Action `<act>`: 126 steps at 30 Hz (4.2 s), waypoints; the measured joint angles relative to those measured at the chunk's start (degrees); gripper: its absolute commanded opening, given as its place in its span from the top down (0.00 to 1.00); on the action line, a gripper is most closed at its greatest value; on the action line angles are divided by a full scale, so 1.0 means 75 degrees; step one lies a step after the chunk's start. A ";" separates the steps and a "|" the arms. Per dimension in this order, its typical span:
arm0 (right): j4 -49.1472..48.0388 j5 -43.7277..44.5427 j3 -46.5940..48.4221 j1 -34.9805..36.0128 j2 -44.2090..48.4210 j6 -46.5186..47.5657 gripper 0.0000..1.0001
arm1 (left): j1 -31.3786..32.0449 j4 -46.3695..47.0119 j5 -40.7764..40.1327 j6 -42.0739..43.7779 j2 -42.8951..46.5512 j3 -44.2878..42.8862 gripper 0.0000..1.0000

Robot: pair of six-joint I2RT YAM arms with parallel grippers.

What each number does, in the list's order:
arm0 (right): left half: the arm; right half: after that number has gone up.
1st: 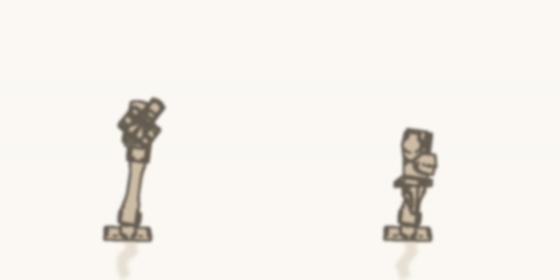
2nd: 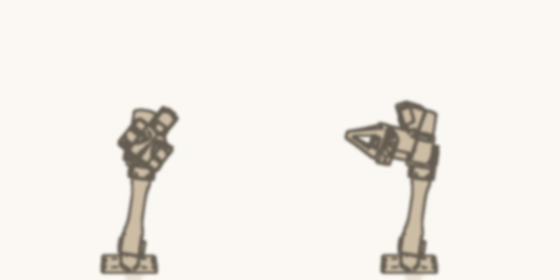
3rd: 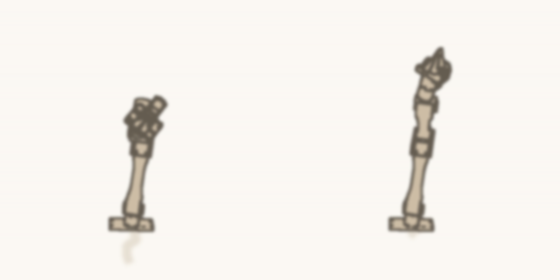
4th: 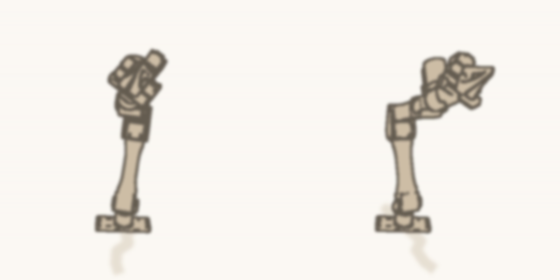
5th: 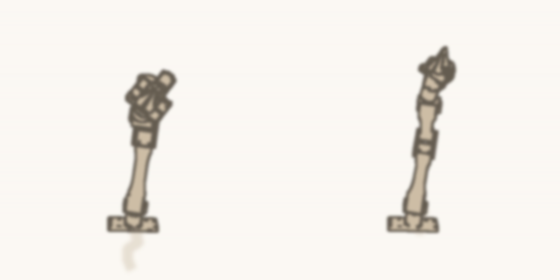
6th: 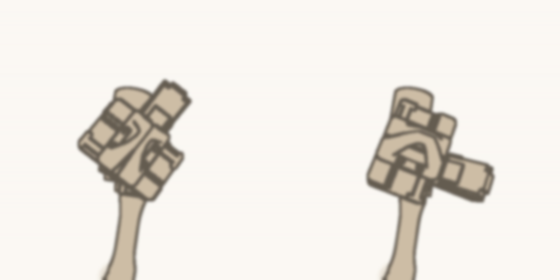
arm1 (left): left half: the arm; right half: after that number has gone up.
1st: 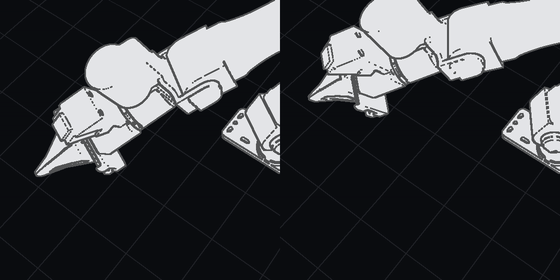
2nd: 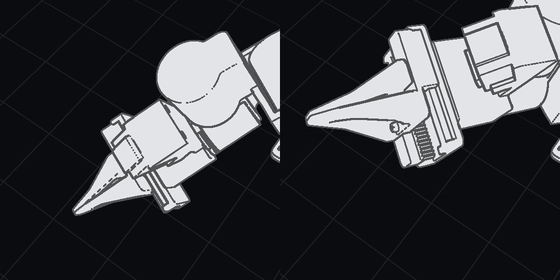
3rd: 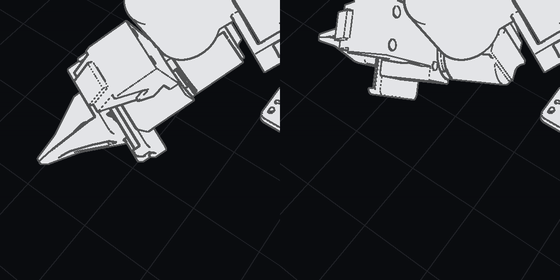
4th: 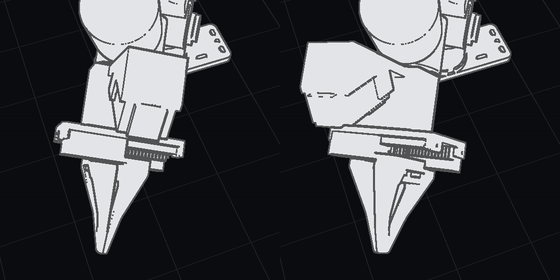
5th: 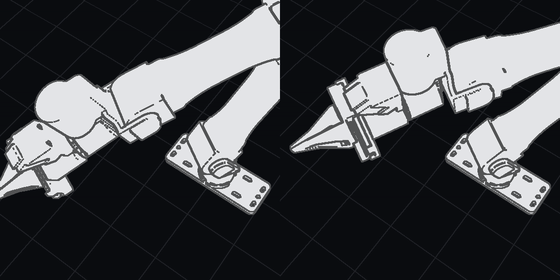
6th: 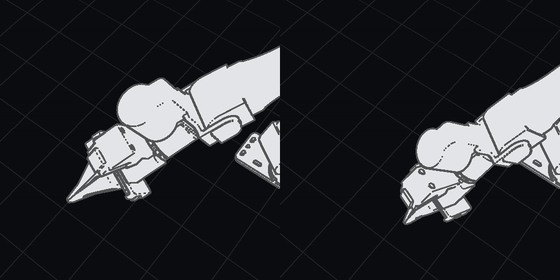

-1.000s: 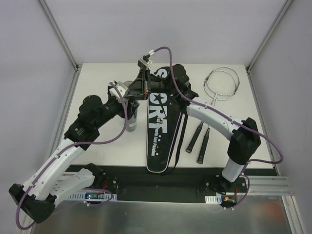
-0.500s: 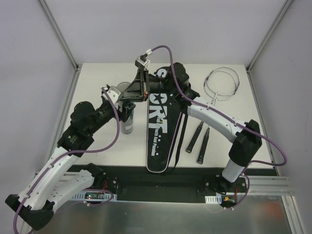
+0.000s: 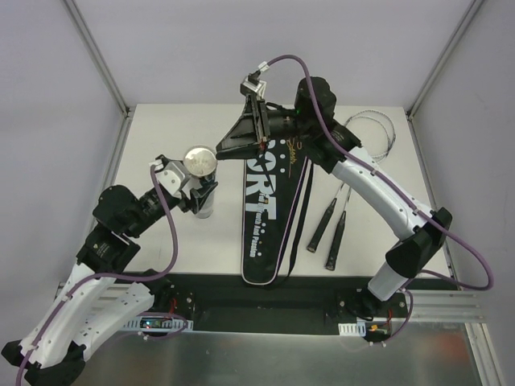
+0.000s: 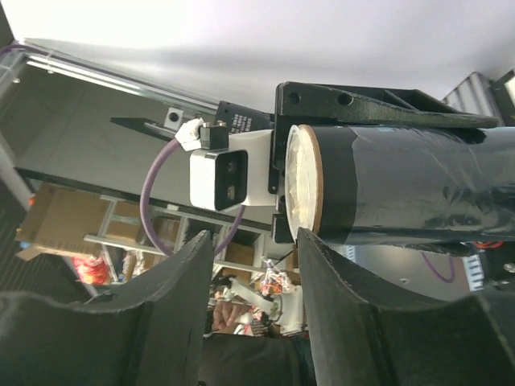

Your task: Pack up the badminton gear

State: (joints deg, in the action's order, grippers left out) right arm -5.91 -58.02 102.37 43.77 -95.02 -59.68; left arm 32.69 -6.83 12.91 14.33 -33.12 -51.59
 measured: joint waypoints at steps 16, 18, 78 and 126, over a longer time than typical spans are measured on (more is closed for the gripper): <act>0.4494 0.0833 0.1253 -0.0557 0.0058 0.3104 0.27 | 0.0052 -0.0289 0.0239 -0.0291 -0.0256 -0.0350 1.00; 0.4715 0.0944 0.1381 -0.0562 0.0064 0.3363 0.24 | 0.0052 -0.0513 0.0154 -0.0490 -0.0332 -0.0495 1.00; 0.4931 0.4255 0.2669 0.1250 -0.1113 0.4170 0.99 | 0.0050 -0.2448 -0.0799 -0.0968 -0.1282 -0.1000 1.00; 1.0314 0.5689 -0.1585 -0.4345 0.2935 0.7382 0.96 | -0.3995 -0.3075 -0.3789 0.1227 -1.3615 -0.9107 0.92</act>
State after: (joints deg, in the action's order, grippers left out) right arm 71.44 -15.35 90.48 11.18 -73.01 -4.32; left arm 2.72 -29.89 -15.51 23.53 -135.24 -119.90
